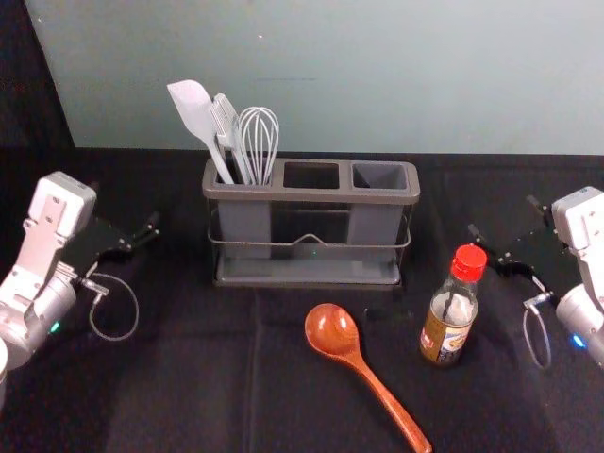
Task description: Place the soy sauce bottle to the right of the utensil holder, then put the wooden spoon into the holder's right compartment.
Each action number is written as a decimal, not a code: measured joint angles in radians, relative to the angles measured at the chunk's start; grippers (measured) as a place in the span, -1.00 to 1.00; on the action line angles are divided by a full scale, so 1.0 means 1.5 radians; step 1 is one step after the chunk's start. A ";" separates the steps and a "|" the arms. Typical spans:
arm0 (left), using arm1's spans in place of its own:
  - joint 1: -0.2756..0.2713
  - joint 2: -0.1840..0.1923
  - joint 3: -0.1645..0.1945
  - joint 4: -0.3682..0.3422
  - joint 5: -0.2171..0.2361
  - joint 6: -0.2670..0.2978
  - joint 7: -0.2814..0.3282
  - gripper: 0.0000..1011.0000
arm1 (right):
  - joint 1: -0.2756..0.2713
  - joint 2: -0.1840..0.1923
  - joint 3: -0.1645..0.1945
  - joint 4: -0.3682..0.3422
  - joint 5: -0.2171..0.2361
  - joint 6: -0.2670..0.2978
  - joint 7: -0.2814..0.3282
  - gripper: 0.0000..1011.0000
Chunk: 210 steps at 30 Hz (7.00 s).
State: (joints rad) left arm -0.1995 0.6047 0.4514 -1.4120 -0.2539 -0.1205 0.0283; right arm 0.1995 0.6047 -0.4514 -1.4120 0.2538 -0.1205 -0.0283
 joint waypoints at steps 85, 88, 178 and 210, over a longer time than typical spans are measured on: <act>0.000 0.000 0.000 0.000 0.000 0.000 0.000 0.99 | -0.280 0.090 0.186 -0.264 0.150 -0.116 0.068 0.98; 0.000 0.000 0.000 0.000 0.000 0.000 0.000 0.99 | -0.290 0.086 0.193 -0.275 0.186 -0.135 0.100 0.98; 0.000 0.000 0.000 0.000 0.000 0.000 0.000 0.99 | -0.159 -0.021 0.195 -0.220 0.171 0.041 0.311 -0.22; 0.000 0.000 0.000 0.000 0.000 0.000 0.000 0.99 | 0.004 -0.078 0.135 -0.028 0.167 0.009 0.355 -0.23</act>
State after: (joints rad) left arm -0.1995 0.6047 0.4514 -1.4120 -0.2539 -0.1205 0.0283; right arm 0.2050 0.4872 -0.2488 -1.4542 0.5049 -0.1067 0.5037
